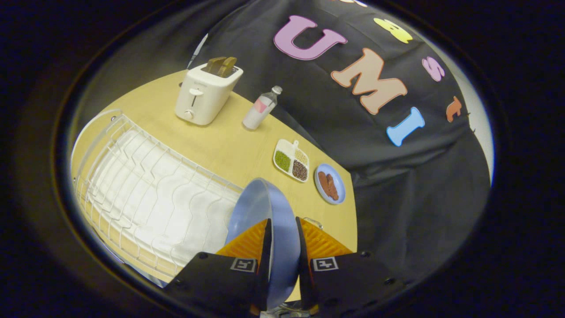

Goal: Take the plate from the dish rack, then take the spoon from the basket and place it into the plate.

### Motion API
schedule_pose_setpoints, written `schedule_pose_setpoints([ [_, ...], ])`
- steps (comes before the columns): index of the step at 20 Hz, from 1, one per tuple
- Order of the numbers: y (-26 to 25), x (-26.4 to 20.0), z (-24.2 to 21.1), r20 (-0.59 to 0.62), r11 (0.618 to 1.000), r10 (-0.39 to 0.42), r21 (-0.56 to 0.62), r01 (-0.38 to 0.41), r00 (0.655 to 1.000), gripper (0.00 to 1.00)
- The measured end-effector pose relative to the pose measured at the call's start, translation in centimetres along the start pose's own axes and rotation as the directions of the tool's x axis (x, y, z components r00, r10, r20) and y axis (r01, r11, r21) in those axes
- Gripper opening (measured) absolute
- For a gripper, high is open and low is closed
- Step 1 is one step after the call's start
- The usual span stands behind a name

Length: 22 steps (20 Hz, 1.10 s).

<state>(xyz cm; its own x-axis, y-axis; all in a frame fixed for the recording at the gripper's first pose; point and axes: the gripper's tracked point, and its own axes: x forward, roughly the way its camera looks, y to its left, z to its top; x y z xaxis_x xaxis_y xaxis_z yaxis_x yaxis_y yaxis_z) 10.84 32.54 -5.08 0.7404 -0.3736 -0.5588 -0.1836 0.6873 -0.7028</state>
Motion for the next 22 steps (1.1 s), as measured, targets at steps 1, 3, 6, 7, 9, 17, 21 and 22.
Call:
schedule_pose_setpoints([
  [1,0.2,-0.5,0.5,0.020,0.999,-0.002,-0.032,0.003,1.000,0.31],
  [3,0.4,-1.4,1.1,0.042,0.998,0.002,-0.057,0.001,0.999,0.30],
  [6,0.5,-2.6,2.0,0.061,0.999,0.043,-0.018,-0.042,0.997,0.29],
  [7,0.3,-2.7,2.3,0.079,0.998,0.058,0.004,-0.058,0.995,0.29],
  [9,-0.5,-3.3,3.1,0.140,0.996,0.075,0.041,-0.082,0.987,0.29],
  [17,-3.3,-7.8,-0.9,0.281,0.886,0.292,0.280,-0.369,0.914,0.29],
  [21,-6.0,-9.8,-5.5,0.362,0.829,0.302,0.357,-0.430,0.882,0.29],
  [22,-6.3,-10.0,-6.9,0.379,0.811,0.308,0.374,-0.449,0.873,0.29],
])
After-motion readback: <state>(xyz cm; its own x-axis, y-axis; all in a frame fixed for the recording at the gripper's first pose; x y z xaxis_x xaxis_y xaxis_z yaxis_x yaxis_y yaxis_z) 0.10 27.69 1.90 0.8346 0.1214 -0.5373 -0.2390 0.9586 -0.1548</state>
